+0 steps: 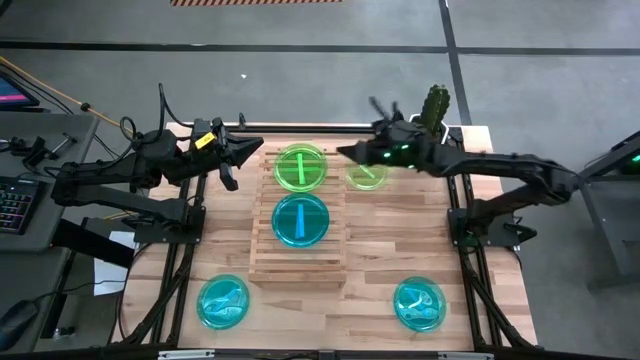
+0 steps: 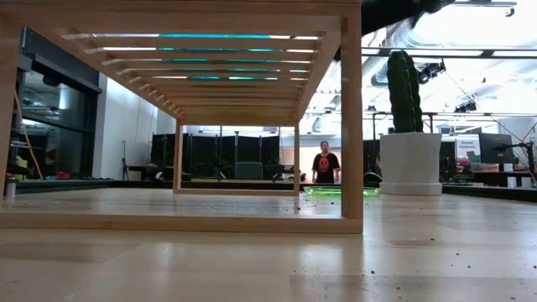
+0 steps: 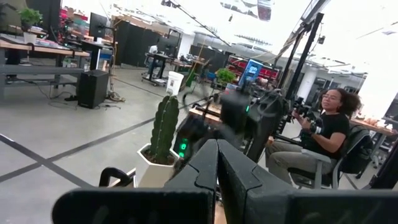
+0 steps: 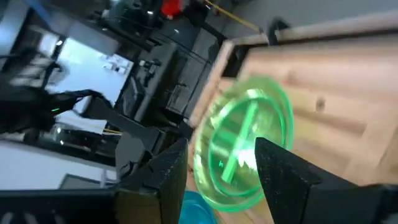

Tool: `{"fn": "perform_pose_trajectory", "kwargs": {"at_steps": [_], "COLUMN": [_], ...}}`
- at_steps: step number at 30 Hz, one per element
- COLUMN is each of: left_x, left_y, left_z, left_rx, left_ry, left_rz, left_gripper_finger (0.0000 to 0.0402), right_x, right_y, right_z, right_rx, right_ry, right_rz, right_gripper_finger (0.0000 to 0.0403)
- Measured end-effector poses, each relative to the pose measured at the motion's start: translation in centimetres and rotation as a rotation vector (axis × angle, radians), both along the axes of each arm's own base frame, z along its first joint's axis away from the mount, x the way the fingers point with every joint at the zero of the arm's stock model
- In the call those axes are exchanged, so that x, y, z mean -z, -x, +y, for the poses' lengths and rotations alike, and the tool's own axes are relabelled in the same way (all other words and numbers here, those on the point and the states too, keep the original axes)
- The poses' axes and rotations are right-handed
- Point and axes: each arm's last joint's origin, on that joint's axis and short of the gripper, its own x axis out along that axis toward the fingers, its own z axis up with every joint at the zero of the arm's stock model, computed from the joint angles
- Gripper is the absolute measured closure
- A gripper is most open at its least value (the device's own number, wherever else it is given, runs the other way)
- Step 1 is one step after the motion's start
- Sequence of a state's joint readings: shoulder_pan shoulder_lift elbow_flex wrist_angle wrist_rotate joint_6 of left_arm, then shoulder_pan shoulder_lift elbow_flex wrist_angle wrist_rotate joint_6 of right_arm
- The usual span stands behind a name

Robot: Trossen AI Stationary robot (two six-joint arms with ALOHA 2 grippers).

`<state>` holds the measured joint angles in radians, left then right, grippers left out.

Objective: Place and stack plates onto a shelf
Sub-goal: Stack the left blue plate on top of the blue plate on the shelf

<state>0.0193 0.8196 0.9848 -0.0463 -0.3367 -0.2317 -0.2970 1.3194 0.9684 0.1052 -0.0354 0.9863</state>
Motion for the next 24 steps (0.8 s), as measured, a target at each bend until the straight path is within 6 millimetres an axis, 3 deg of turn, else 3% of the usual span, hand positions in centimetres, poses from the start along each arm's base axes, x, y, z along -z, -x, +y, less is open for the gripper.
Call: {"fn": "perform_pose_trajectory", "kwargs": {"at_steps": [4,11,16,24], "left_x": [0.0,0.0,0.0,0.0], "left_y": [0.0,0.0,0.0,0.0], "left_z": [0.0,0.0,0.0,0.0], "left_rx": [0.000,0.000,0.000,0.000], "left_ry": [0.000,0.000,0.000,0.000], "left_rz": [0.000,0.001,0.001,0.002], "left_gripper_finger": [0.0402,0.0401,0.0401,0.0401], "right_x": [-2.7,-5.0,-6.3,-7.0], "right_y": [3.9,9.0,10.2,10.0], "right_z": [1.2,5.0,6.3,6.9], "right_rx": [-0.053,-0.059,-0.021,-0.034], "right_ry": [0.153,0.322,0.432,0.610], "right_rz": [0.051,0.119,0.063,0.042], "right_gripper_finger": [0.0233,0.0233,0.0233,0.0233]}}
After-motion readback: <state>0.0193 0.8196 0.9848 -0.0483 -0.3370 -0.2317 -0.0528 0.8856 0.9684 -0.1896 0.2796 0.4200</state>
